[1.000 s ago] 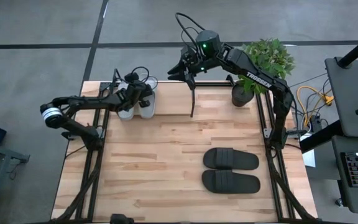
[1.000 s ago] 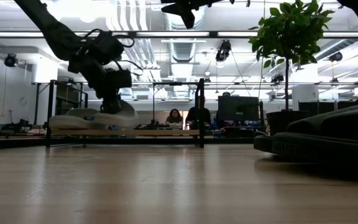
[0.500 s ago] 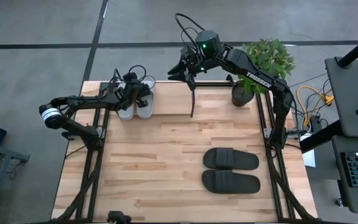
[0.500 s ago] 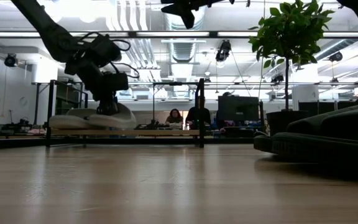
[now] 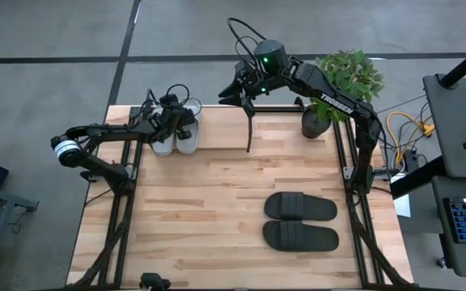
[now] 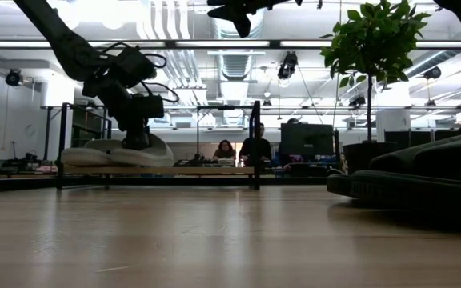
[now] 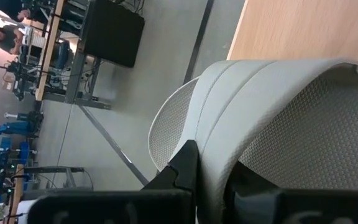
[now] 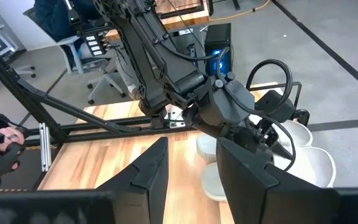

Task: Pick and place slides into the shelf
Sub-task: Put the gray slides on the shelf

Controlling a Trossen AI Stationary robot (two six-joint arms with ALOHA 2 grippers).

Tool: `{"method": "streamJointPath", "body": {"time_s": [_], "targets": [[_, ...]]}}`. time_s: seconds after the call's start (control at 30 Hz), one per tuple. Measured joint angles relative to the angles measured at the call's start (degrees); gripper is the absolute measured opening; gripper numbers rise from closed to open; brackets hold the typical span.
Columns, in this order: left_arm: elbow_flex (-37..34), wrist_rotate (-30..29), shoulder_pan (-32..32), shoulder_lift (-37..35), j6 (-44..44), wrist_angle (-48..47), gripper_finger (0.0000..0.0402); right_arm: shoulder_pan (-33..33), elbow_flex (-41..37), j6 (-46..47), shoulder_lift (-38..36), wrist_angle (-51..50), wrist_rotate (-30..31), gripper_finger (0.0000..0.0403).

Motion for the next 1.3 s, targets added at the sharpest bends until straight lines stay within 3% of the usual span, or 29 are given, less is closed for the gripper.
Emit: {"method": "streamJointPath", "body": {"time_s": [0.7, 1.3], "targets": [[0.0, 1.1, 1.2, 0.0, -2.9, -0.8, 0.0007, 0.0, 0.0, -0.1, 0.0, -1.0, 0.0, 0.0117], [0.2, 7.0, 1.5, 0.0, -4.5, -4.1, 0.0188, 0.0, 0.0, -1.0, 0.0, -2.0, 0.0, 0.0115]]}}
